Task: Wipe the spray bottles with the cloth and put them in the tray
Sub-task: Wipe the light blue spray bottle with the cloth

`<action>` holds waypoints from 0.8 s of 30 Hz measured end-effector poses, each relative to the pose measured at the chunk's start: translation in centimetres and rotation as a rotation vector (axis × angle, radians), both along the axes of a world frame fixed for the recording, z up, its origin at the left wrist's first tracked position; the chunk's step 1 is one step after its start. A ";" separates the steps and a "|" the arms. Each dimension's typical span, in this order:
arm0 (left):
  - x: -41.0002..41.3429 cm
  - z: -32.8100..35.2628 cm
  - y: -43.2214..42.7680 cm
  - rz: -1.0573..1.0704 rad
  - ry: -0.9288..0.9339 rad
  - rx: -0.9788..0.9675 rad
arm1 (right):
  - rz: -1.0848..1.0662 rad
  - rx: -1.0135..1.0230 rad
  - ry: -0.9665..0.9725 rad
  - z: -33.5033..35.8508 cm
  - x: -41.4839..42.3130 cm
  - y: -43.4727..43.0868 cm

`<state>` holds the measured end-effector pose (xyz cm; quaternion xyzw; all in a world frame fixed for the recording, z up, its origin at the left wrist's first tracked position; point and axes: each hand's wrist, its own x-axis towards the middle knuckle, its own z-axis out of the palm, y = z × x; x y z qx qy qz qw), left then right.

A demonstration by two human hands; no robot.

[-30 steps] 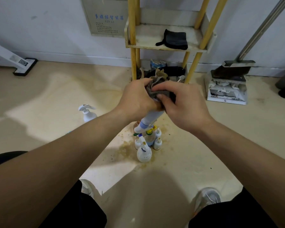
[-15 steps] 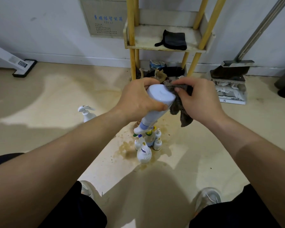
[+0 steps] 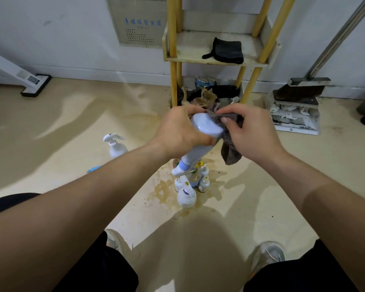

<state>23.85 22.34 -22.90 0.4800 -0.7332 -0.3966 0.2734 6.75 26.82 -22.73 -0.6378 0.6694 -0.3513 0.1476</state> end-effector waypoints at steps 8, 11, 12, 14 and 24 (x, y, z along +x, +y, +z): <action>0.1 -0.4 0.2 -0.094 -0.132 -0.112 | -0.161 0.336 -0.410 -0.8 -0.4 -0.5; 0.2 -0.2 0.5 -0.147 -0.183 -0.194 | -0.143 0.415 -0.549 -0.4 -0.3 -0.7; 0.1 -0.1 0.6 -0.166 -0.197 -0.215 | -0.153 0.440 -0.586 -0.3 -0.3 -0.8; 0.0 0.0 0.9 -0.210 -0.224 -0.250 | -0.180 0.496 -0.625 -0.5 -0.6 -0.8; 0.0 -0.4 1.3 -0.333 -0.219 -0.351 | -0.150 0.721 -0.766 0.2 -1.0 0.4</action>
